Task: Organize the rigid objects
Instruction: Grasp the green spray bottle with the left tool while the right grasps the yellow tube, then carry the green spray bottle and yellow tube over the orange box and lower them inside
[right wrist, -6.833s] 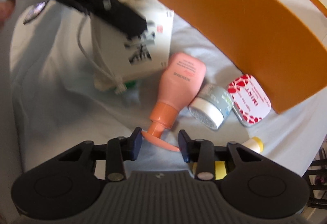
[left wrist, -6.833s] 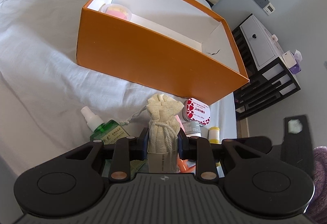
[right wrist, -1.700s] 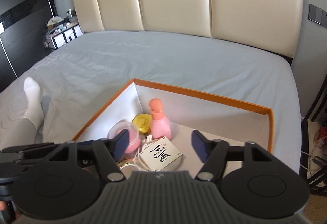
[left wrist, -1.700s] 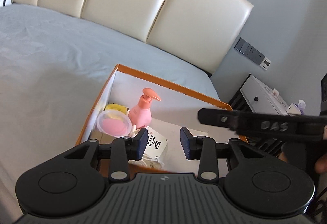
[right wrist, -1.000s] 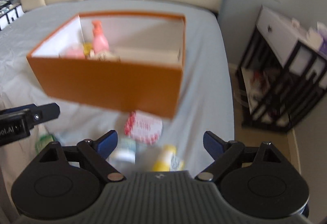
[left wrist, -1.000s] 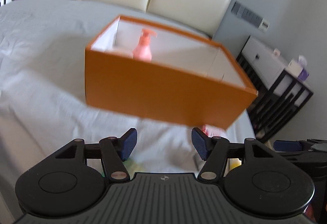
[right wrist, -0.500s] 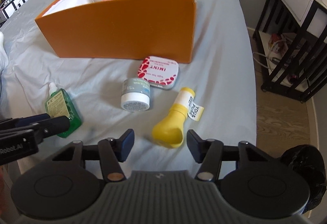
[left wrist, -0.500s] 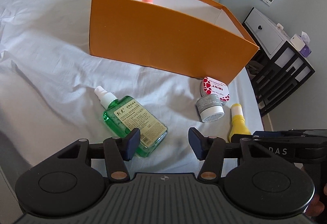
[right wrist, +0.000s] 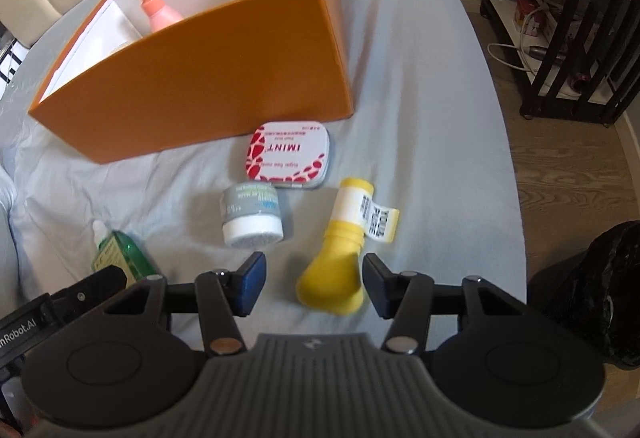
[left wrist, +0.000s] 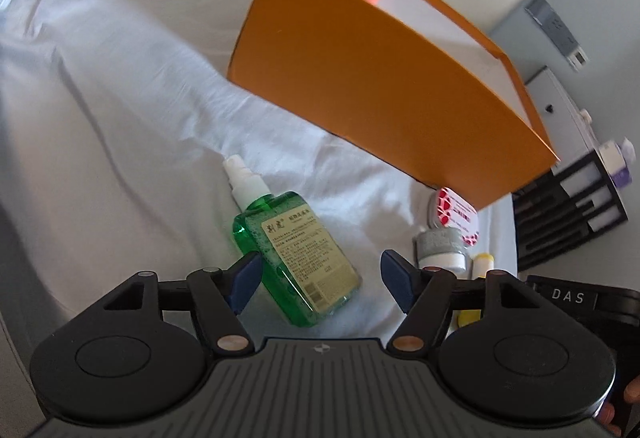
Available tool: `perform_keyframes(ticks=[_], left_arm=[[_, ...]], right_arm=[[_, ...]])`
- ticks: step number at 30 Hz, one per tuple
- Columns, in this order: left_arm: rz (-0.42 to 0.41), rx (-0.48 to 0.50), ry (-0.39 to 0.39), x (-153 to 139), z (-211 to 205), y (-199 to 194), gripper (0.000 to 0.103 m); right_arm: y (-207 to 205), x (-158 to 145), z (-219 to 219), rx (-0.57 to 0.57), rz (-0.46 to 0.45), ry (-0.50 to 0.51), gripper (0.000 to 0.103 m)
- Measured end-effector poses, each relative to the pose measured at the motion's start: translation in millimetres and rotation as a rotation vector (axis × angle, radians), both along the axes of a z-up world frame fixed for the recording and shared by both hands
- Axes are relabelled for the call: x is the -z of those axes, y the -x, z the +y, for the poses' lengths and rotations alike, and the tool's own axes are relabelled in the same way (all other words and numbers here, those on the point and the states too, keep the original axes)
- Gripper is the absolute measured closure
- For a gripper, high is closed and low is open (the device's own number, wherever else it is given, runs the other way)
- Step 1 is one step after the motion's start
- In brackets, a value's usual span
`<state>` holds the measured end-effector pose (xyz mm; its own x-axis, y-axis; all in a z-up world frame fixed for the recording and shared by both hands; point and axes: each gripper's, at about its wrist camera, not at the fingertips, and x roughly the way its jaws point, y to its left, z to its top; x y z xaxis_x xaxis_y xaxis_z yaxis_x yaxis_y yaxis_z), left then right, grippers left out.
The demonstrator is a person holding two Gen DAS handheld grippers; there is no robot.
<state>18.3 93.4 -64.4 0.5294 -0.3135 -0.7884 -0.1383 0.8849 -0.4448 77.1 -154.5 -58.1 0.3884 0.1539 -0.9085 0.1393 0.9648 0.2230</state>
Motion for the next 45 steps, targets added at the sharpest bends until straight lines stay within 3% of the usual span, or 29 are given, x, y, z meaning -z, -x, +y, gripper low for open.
perform_keyframes(ticks=[1,5,7,10,17,21,24,33,45], left_arm=[[0.013,-0.012,0.009,2.3,1.4,-3.3,0.023],[0.058,-0.076,0.031,12.9,9.9,-13.5,0.024],[0.078,-0.099,0.061,18.8,16.1,-18.1,0.030],[0.098,-0.108,0.081,25.0,19.6,-25.2,0.032],[0.091,-0.035,-0.012,26.3,5.4,-37.5,0.033],[0.072,0.042,-0.099,22.2,-7.1,-39.6,0.034],[0.045,0.076,-0.128,16.6,-11.4,-35.2,0.037],[-0.080,0.153,-0.194,-13.2,-25.0,-9.4,0.047],[-0.145,0.170,-0.233,-35.4,-35.3,21.6,0.050]], right_arm=[[-3.9,-0.3,0.1,0.006,-0.002,0.011,0.060],[-16.0,4.6,-1.7,0.028,0.025,0.011,0.062],[-20.5,9.7,-4.3,0.041,0.044,0.012,0.070],[-26.3,23.0,-8.6,0.058,0.099,-0.011,0.073],[-33.6,28.0,-1.4,0.017,0.100,0.031,0.079],[-32.7,23.7,4.6,-0.020,0.085,0.062,0.079],[-25.8,17.4,1.3,-0.005,0.083,0.006,0.079],[-0.7,-6.5,-2.8,-0.026,0.001,-0.053,0.079],[20.1,-31.3,18.9,-0.144,-0.091,-0.085,0.079]])
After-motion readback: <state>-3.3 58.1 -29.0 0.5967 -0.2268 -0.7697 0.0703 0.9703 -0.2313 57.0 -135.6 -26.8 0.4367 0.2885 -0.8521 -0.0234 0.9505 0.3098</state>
